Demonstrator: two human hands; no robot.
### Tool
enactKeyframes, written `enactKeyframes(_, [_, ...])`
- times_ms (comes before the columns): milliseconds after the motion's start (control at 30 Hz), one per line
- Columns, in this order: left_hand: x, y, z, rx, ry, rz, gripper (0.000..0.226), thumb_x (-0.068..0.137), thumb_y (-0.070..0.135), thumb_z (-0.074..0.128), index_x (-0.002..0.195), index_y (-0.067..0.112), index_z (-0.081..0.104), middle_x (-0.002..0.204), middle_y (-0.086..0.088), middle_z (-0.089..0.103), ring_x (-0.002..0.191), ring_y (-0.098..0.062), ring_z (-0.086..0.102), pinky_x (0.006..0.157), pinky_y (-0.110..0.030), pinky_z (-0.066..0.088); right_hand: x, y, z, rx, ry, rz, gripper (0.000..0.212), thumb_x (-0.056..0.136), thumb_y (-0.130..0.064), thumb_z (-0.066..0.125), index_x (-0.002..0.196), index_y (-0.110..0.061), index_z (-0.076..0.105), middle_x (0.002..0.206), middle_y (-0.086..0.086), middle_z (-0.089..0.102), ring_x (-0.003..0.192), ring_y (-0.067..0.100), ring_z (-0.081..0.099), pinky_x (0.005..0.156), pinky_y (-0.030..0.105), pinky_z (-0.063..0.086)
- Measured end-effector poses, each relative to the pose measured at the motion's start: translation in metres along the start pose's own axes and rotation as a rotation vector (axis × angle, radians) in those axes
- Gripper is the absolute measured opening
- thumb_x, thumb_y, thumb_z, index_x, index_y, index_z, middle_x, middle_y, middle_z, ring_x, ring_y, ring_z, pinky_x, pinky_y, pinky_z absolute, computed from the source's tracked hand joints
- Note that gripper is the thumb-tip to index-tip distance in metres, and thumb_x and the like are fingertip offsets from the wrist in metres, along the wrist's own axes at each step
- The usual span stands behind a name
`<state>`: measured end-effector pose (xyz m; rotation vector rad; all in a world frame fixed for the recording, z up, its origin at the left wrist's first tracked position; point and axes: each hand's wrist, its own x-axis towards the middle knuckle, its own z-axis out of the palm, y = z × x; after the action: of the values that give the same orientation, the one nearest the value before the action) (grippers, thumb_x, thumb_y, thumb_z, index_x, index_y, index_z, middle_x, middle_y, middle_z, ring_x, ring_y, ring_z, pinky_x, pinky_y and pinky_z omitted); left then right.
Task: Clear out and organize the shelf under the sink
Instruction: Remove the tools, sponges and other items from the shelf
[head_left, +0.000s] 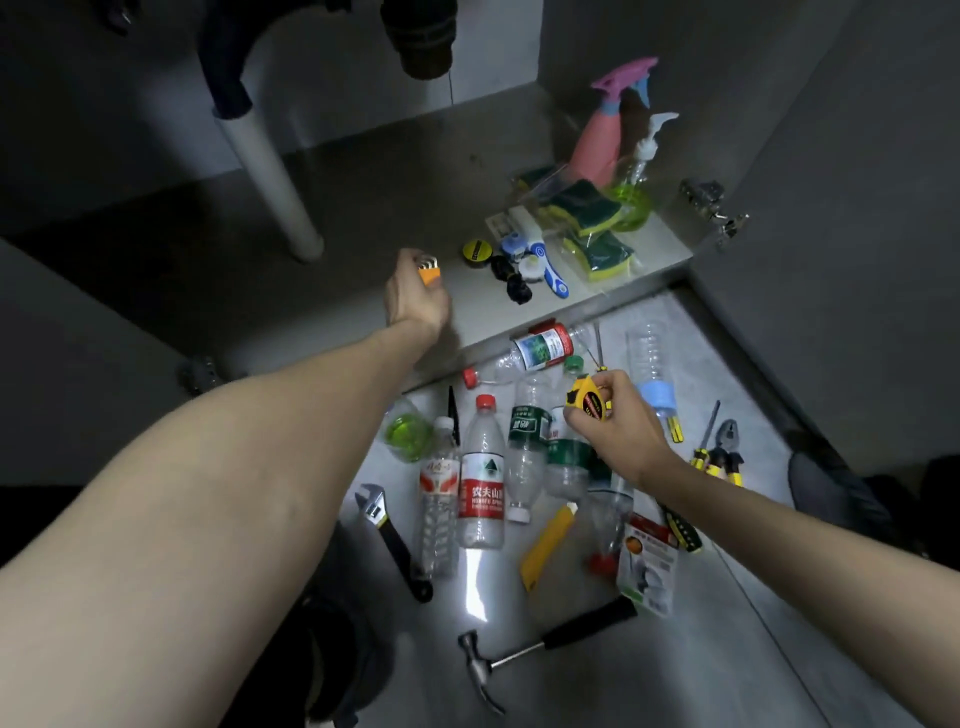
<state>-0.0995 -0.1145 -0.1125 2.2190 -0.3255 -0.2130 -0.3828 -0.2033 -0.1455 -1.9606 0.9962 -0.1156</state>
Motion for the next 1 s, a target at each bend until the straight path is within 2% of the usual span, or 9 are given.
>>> enactKeyframes(100, [-0.036,0.010,-0.003,-0.060,-0.066,0.017,0.032,0.088,0.008,0.055,0.119,0.017,0.054,0.111,-0.006,0.061,0.093,-0.023,0.056,0.076,-0.026,0.041,-0.026,0.013,-0.011,-0.130,-0.022,-0.012,0.054,0.073,-0.067,0.057,0.117,-0.036,0.045,0.102,-0.009,0.055,0.086,0.013,0.057,0.064,0.030,0.040])
enactKeyframes(233, [-0.092,0.022,0.005,-0.229,-0.294,-0.133,0.030,0.090,0.006,0.058,0.116,0.016,0.048,0.098,-0.007,0.059,0.064,-0.017,0.058,0.058,-0.032,0.051,-0.060,0.039,-0.031,-0.234,-0.030,0.037,0.041,0.075,-0.070,0.054,0.089,-0.031,0.049,0.084,-0.008,0.059,0.075,0.015,0.058,0.058,0.034,0.039])
enactKeyframes(333, [-0.134,0.020,0.013,-0.220,-0.489,-0.203,0.033,0.091,0.022,0.070,0.114,0.013,0.048,0.088,-0.007,0.060,0.064,-0.020,0.056,0.065,-0.041,0.054,-0.086,0.066,-0.047,-0.278,0.009,0.127,0.048,0.078,-0.074,0.052,0.090,-0.028,0.051,0.080,-0.008,0.061,0.073,0.012,0.058,0.060,0.034,0.043])
enactKeyframes(433, [-0.174,0.007,0.027,-0.094,-0.595,-0.146,0.026,0.090,0.022,0.073,0.106,0.006,0.060,0.082,-0.004,0.060,0.064,-0.015,0.051,0.061,-0.027,0.043,-0.111,0.093,-0.061,-0.321,0.009,0.249,0.052,0.080,-0.075,0.050,0.088,-0.024,0.051,0.082,-0.004,0.062,0.076,0.019,0.059,0.066,0.037,0.048])
enactKeyframes(500, [-0.200,-0.001,0.039,0.000,-0.691,-0.133,0.017,0.089,0.017,0.072,0.096,0.008,0.059,0.076,-0.004,0.057,0.060,-0.014,0.048,0.052,-0.026,0.038,-0.128,0.115,-0.066,-0.334,0.008,0.336,0.049,0.084,-0.070,0.054,0.092,-0.021,0.052,0.091,0.000,0.063,0.083,0.024,0.060,0.070,0.038,0.048])
enactKeyframes(567, [-0.222,-0.007,0.054,0.104,-0.780,-0.070,0.018,0.088,0.014,0.072,0.089,0.012,0.054,0.076,-0.005,0.056,0.065,-0.017,0.050,0.055,-0.026,0.040,-0.143,0.136,-0.069,-0.333,-0.001,0.439,0.048,0.086,-0.063,0.058,0.103,-0.018,0.053,0.104,0.005,0.061,0.093,0.028,0.060,0.077,0.039,0.049])
enactKeyframes(733, [-0.282,-0.008,0.094,0.296,-0.964,0.120,0.015,0.083,0.019,0.072,0.088,0.021,0.058,0.105,-0.004,0.066,0.098,-0.023,0.061,0.089,-0.037,0.054,-0.179,0.186,-0.067,-0.299,0.022,0.731,0.057,0.088,-0.045,0.067,0.133,-0.016,0.047,0.131,0.014,0.049,0.116,0.035,0.057,0.093,0.040,0.050])
enactKeyframes(867, [-0.325,-0.012,0.127,0.282,-1.080,0.158,0.027,0.078,0.011,0.075,0.100,0.015,0.059,0.109,-0.010,0.067,0.102,-0.029,0.063,0.089,-0.041,0.053,-0.197,0.213,-0.059,-0.255,0.057,0.876,0.057,0.090,-0.040,0.067,0.139,-0.019,0.045,0.137,0.014,0.042,0.123,0.037,0.052,0.100,0.040,0.049])
enactKeyframes(1000, [-0.356,-0.020,0.161,0.305,-1.167,0.168,0.043,0.081,0.015,0.076,0.119,0.014,0.057,0.115,-0.008,0.066,0.106,-0.027,0.062,0.093,-0.036,0.052,-0.199,0.227,-0.053,-0.218,0.069,0.933,0.068,0.083,-0.052,0.071,0.136,-0.017,0.045,0.137,0.013,0.044,0.124,0.035,0.053,0.096,0.038,0.049])
